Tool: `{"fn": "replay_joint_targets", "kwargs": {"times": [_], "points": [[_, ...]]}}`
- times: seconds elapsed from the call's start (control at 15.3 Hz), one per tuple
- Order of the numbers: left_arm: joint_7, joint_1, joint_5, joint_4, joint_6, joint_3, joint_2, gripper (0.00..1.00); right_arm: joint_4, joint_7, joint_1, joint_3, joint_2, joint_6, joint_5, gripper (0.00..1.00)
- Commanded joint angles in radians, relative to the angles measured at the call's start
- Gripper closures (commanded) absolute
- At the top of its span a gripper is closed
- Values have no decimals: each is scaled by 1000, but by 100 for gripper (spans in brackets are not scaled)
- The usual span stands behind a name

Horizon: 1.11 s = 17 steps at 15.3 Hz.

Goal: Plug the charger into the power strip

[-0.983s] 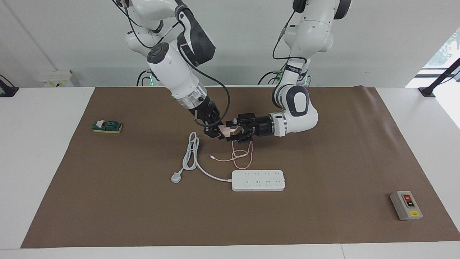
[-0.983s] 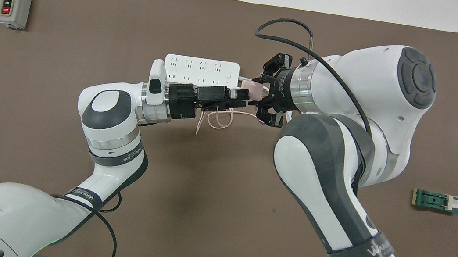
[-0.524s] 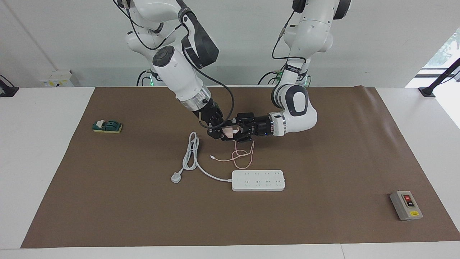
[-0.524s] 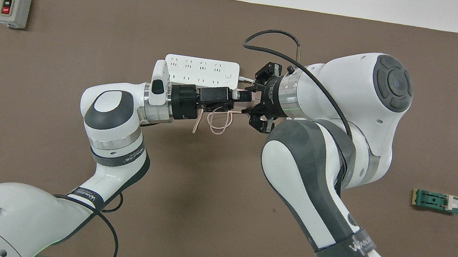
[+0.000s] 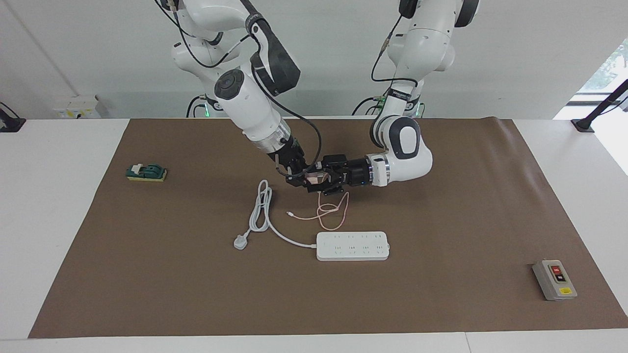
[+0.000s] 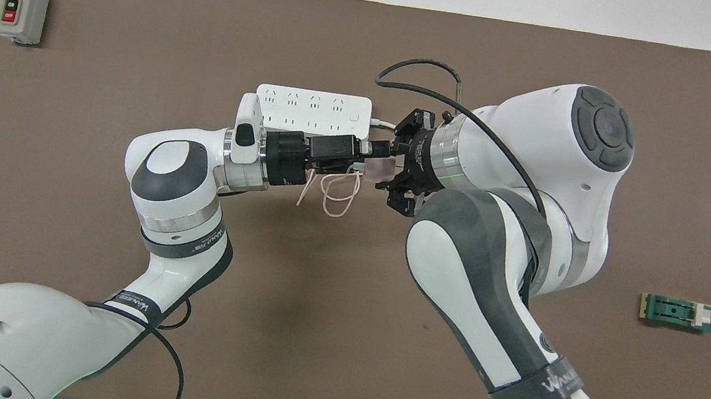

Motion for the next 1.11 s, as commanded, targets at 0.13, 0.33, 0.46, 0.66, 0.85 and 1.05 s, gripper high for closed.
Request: {"fn": "replay_joint_targets", "kwargs": {"times": [0.13, 0.33, 0.46, 0.66, 0.85, 1.05], "points": [[14, -1, -16, -14, -25, 9, 5, 0, -27, 18, 2, -2, -27, -5, 20, 100], [56, -1, -14, -47, -37, 9, -7, 0, -27, 18, 0, -2, -27, -5, 20, 100], [68, -2, -14, -56, -32, 9, -8, 0, -27, 18, 0, -2, -25, -5, 21, 100], [73, -5, -14, -60, -29, 9, -8, 0, -26, 18, 0, -2, -25, -3, 21, 100], [71, -2, -14, -62, -41, 9, -10, 0, -26, 18, 0, -2, -25, -5, 20, 100], [65, -2, -14, -70, -43, 9, -25, 20, -26, 18, 0, -2, -25, -5, 21, 100]]}}
